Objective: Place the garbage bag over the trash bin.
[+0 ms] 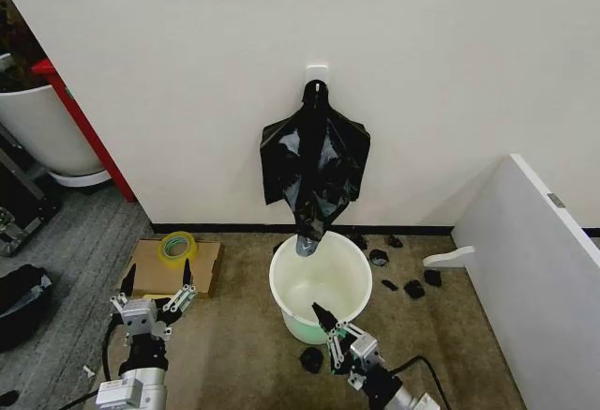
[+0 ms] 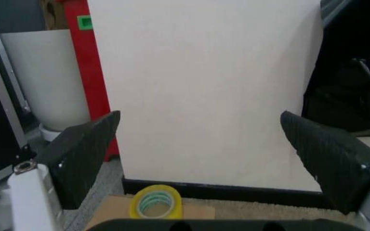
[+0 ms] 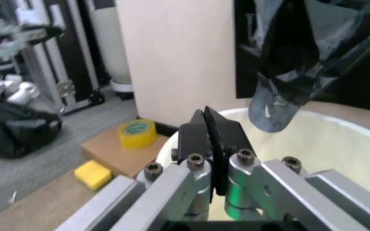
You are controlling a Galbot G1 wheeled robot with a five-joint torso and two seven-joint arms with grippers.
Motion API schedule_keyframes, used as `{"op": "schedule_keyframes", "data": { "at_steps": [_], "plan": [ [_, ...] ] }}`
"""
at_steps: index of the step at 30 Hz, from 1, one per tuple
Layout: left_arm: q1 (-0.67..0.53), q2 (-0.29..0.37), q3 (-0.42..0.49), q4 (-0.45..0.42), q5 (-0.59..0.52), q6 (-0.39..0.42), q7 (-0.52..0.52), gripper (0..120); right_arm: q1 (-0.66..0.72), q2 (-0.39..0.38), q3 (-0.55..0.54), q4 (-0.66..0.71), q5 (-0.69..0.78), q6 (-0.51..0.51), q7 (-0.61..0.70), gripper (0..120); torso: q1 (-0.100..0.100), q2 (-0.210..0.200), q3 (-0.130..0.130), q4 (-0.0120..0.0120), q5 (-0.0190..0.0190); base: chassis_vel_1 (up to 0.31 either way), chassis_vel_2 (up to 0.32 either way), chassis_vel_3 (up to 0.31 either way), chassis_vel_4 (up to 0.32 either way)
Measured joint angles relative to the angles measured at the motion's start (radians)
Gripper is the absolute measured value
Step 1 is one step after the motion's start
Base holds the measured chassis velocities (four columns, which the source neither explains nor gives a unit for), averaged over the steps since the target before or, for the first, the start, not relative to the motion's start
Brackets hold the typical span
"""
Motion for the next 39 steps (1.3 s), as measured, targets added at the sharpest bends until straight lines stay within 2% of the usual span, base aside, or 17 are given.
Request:
{"op": "schedule_keyframes", "data": {
  "at_steps": [4,10,13,17,19,24,26,30,32,39],
  "plan": [
    [0.002,-0.001,0.0,-0.001,0.001,0.0,0.0,98,0.066,0.012,-0.007,0.005,0.098,-0.072,0.037,10,0.0,0.0,0.0,0.0002,0.0001,0.0,0.0,0.0,0.0],
    [0.013,-0.004,-0.005,-0.014,0.008,0.001,-0.001,98,0.217,0.019,-0.008,-0.05,0.318,-0.199,0.087,36,0.0,0.0,0.0,0.0002,0.0001,0.0,0.0,0.0,0.0],
    [0.016,-0.007,-0.008,-0.015,0.009,0.001,-0.001,98,0.255,0.009,-0.01,-0.077,0.379,-0.232,0.084,43,0.0,0.0,0.0,0.0002,0.0001,0.0,0.0,0.0,0.0],
    [0.017,-0.014,-0.008,-0.015,0.017,0.002,-0.001,98,0.333,0.003,-0.021,-0.14,0.43,-0.266,0.068,61,0.0,0.0,0.0,0.0002,0.0001,0.0,0.0,0.0,0.0],
    [0.017,-0.016,-0.007,-0.015,0.02,0.002,-0.001,98,0.357,0.005,-0.027,-0.159,0.439,-0.272,0.068,65,0.0,0.0,0.0,0.0002,0.0001,0.0,0.0,0.0,0.0],
    [0.019,-0.017,-0.01,-0.018,0.025,0.004,0.0,98,0.452,0.018,-0.063,-0.252,0.459,-0.29,0.049,86,0.0,0.0,0.0,0.0001,0.0001,0.0,0.0,0.0,0.0],
    [0.019,-0.017,-0.012,-0.018,0.025,0.004,0.0,98,0.467,0.021,-0.072,-0.269,0.459,-0.292,0.048,87,0.0,0.0,0.0,0.0001,0.0001,0.0,0.0,0.0,0.0],
    [0.022,-0.016,-0.019,-0.02,0.024,0.004,0.0,98,0.512,0.036,-0.098,-0.325,0.464,-0.286,0.05,70,0.0,0.0,0.0,0.0002,0.0,0.0,0.0,0.0,0.0],
    [0.022,-0.016,-0.02,-0.02,0.023,0.004,0.0,98,0.517,0.039,-0.101,-0.329,0.47,-0.282,0.051,67,0.0,0.0,0.0,0.0002,0.0001,0.0,0.0,0.0,0.0],
    [0.016,-0.013,-0.021,-0.012,0.021,0.004,0.0,98,0.528,0.05,-0.11,-0.33,0.473,-0.274,0.053,36,0.0,0.0,0.0,0.0001,0.0,0.0,0.0,0.0,0.0]
  ]
}}
